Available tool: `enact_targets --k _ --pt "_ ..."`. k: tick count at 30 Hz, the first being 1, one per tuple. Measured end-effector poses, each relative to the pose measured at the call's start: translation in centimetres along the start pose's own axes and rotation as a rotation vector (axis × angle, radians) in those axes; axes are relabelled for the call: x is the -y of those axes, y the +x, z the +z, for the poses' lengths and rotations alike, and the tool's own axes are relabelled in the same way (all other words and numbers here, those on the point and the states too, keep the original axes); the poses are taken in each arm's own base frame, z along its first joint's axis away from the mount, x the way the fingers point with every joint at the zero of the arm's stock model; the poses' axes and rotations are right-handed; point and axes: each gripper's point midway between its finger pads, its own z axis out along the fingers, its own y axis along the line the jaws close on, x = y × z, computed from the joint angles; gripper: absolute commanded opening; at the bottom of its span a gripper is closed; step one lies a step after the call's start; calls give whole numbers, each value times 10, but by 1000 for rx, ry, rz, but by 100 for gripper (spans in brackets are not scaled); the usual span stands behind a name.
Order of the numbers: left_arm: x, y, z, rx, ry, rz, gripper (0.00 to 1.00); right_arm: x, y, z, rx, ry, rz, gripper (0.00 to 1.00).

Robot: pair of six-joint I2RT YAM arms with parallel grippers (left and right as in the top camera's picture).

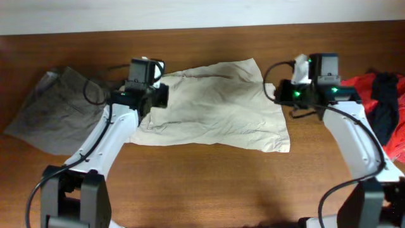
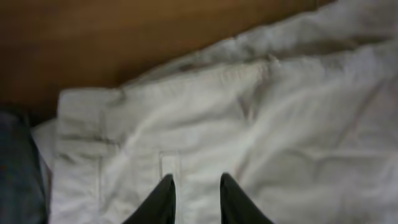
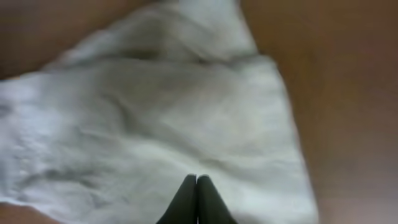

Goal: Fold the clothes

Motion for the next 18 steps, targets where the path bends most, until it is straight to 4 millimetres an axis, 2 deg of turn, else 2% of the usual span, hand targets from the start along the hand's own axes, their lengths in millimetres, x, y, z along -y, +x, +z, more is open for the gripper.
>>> enact_targets --k 4,8,11,13,15,18 --pt "-2 -9 18 39 -6 45 24 -22 -5 34 6 -80 -51 4" --pt "-1 8 51 -7 -6 75 24 -22 6 83 -40 -102 -28 4" --pt "-1 26 74 -61 -5 90 23 -8 21 121 -86 -91 16 4" --pt "-1 36 84 -88 -4 94 23 2 29 137 -108 -68 39 4" --pt "-1 42 89 -104 -4 97 23 18 38 149 -128 -11 59 4" --pt "-1 47 92 -118 -4 98 23 35 37 148 -128 93 120 4"
